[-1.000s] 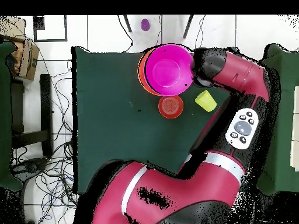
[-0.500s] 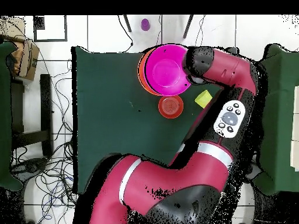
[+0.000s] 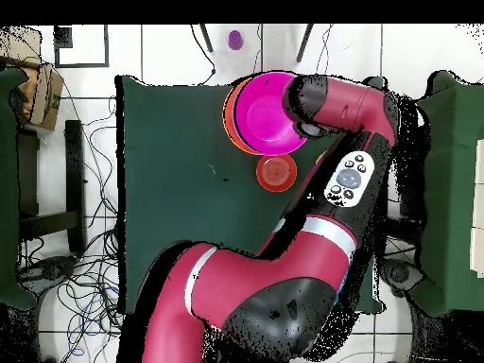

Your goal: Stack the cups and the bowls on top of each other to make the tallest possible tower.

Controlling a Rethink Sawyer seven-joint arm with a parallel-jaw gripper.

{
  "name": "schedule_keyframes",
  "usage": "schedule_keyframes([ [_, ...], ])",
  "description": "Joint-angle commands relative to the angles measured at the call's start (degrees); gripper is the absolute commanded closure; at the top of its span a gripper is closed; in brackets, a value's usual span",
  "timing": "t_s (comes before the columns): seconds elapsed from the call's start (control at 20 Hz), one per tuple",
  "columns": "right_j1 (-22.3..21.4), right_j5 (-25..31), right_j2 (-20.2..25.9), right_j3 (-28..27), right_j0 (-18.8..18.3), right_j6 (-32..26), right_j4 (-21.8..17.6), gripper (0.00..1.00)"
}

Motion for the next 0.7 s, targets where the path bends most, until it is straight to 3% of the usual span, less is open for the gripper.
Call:
schedule_keyframes([
  [0.05, 2.0, 8.2, 1.0, -2.7, 1.3, 7.6, -1.6, 0.0],
  [0.7, 0.5, 5.3, 2.7, -0.1, 1.0, 5.7, -0.9, 0.0],
])
